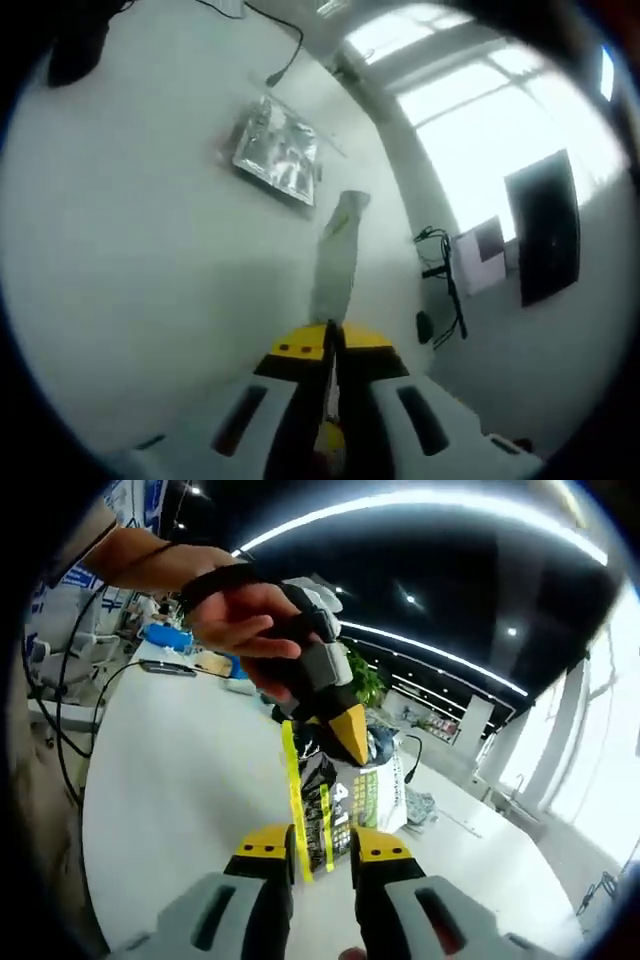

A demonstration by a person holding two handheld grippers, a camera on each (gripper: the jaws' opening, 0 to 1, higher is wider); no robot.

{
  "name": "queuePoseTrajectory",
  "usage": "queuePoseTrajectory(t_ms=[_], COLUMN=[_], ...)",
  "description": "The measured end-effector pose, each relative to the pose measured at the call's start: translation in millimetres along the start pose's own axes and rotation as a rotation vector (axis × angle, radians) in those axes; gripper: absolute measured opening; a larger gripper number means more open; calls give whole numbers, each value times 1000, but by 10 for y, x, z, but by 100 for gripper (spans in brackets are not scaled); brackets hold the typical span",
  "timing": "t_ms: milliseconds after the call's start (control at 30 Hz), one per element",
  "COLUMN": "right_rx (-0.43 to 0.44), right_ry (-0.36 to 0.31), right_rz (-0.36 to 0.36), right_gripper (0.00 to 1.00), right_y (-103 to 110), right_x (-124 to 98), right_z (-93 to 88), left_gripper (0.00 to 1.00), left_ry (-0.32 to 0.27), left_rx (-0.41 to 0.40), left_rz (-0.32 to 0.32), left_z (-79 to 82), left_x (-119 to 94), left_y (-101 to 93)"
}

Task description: Clip sheet goods on table flip sheet goods clip sheet goods scan sheet goods put sheet goods back to table

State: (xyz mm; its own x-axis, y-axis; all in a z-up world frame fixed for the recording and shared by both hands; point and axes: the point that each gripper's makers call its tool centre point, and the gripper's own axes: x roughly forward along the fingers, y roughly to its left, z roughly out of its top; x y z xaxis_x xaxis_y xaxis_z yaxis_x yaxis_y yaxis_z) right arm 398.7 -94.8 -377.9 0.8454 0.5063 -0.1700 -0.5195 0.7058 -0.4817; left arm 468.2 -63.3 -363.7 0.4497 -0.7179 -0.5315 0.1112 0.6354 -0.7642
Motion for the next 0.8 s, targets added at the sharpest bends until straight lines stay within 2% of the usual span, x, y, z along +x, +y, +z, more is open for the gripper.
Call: queuePoseTrajectory(t_ms=[200,400,567,733,800], right_rx=[78,130,89,98,50], right_ry=[-41,-27,27,26,48], right_rz=[-44,-122,-213,-233,-277], right_gripper=[24,24,18,17,17], right_y=[42,-51,-140,-119,-154], right_x=[-24,54,177,257,277], right_z=[113,121,62,61,47], left_gripper=[0,0,0,0,0], left_ry=[-8,-31,-28,-30,-23], left_rx=[-5,-11,-31,-53,-57], left_rz=[-4,-5,-20,-24,-30], left_z=[14,36,16,-34,-59], left_x=[-2,-16,23,36,38], left_y=[-17,-39,-67,-65,-79])
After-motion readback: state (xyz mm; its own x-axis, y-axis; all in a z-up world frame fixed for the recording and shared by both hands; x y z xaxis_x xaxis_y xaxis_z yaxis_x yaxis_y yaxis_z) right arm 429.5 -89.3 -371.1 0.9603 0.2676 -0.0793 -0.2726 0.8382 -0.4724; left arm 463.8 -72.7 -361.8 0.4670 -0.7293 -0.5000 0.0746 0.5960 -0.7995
